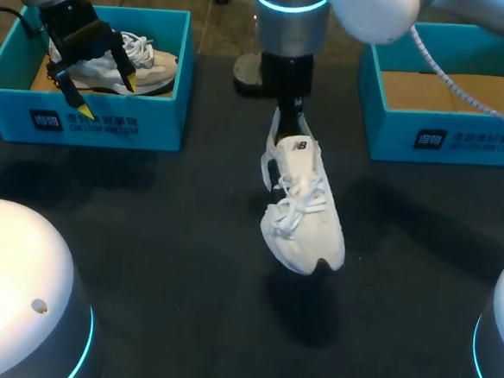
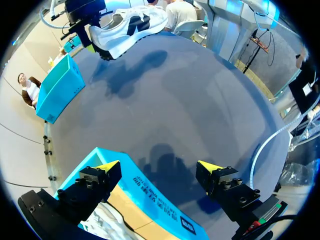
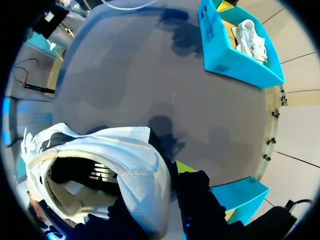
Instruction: Take the shoe out of the shoebox, open the shoe tongue, remove and reinsert the insole, then place the shoe into the shoebox
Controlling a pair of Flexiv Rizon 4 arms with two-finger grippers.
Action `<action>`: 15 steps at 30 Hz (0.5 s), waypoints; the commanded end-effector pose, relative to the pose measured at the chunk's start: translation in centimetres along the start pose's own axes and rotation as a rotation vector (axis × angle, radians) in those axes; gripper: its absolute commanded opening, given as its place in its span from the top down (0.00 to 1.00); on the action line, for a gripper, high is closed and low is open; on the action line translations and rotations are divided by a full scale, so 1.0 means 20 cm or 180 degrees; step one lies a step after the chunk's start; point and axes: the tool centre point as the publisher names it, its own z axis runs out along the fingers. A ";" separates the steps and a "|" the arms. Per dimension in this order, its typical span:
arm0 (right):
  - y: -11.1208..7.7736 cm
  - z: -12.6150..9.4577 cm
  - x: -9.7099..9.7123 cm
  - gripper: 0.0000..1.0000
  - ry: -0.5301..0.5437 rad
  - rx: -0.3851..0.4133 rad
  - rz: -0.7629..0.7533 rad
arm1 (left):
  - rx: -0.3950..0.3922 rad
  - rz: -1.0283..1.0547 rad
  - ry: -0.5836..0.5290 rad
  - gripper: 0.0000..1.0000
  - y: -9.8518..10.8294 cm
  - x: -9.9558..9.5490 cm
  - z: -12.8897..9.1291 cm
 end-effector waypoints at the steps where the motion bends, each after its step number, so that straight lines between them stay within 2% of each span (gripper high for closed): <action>1: -0.01 -0.01 0.01 1.00 -0.0007 -0.0010 -0.0001 | -0.0004 0.0002 0.0010 0.00 0.00 0.00 0.00; 8: -0.01 -0.01 0.01 1.00 -0.0007 -0.0010 -0.0001 | -0.0004 0.0002 0.0010 0.00 0.00 0.00 0.00; 9: -0.02 -0.02 -0.04 1.00 -0.0083 -0.0128 0.0042 | -0.0004 0.0002 0.0010 0.00 0.00 0.00 0.00; 11: -0.05 -0.06 -0.12 1.00 -0.0155 -0.0035 0.0068 | -0.0004 0.0002 0.0010 0.00 0.00 0.00 0.00; 15: -0.15 -0.16 -0.26 1.00 -0.0298 -0.0111 0.0072 | -0.0004 0.0002 0.0010 0.00 0.00 0.00 0.00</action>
